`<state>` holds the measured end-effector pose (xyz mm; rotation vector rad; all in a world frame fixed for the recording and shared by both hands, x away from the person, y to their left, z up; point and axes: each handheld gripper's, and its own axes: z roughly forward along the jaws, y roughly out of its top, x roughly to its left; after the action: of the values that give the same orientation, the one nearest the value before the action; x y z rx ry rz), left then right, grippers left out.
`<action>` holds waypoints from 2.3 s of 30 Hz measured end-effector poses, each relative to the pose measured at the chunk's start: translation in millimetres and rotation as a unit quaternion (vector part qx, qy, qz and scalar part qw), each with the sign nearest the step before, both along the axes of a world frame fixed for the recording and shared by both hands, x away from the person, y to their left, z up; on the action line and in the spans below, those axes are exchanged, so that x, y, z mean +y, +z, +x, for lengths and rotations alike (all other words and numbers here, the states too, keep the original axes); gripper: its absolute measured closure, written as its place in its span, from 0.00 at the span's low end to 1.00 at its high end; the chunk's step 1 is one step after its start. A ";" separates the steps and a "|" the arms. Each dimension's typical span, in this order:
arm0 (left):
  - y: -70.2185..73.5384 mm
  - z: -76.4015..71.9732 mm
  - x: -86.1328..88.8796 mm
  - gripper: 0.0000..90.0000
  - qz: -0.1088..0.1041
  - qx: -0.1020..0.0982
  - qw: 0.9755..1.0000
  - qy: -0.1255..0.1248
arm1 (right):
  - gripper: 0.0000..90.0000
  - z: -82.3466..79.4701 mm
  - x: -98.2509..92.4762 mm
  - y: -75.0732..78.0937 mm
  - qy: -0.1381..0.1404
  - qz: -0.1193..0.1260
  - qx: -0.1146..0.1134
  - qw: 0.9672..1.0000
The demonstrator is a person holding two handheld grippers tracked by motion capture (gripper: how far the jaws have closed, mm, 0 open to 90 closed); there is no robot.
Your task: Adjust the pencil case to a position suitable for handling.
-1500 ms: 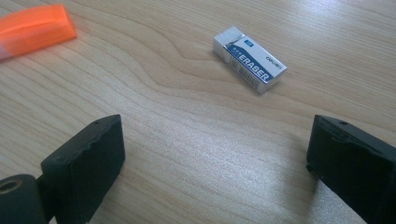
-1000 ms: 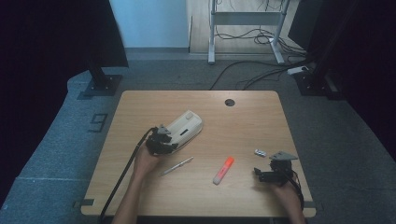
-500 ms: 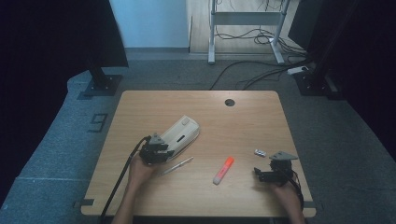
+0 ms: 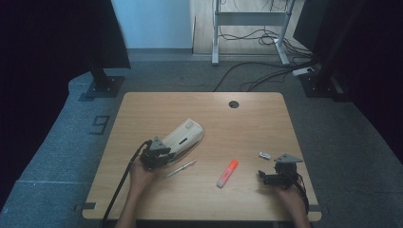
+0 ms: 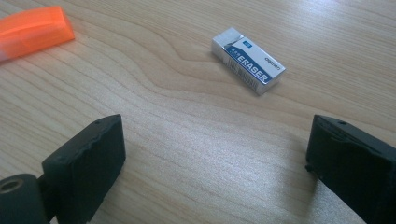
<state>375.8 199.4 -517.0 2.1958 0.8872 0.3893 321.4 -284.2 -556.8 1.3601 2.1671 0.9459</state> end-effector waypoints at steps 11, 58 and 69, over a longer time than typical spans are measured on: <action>6.6 5.9 13.6 0.79 -0.056 0.036 0.998 0.012 | 0.05 0.0 0.0 0.0 0.000 0.000 0.000 1.000; 27.3 3.5 34.7 0.86 -0.128 0.033 0.991 0.026 | 0.46 43.3 -17.0 28.8 0.079 -0.018 0.003 0.997; 26.8 3.3 34.0 0.86 -0.125 0.035 0.991 0.022 | 0.60 63.8 -14.8 18.4 0.111 -0.036 0.033 0.993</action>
<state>379.1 233.3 -490.3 1.9719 0.9679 0.2098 385.2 -299.0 -538.4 1.1483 2.4161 0.9036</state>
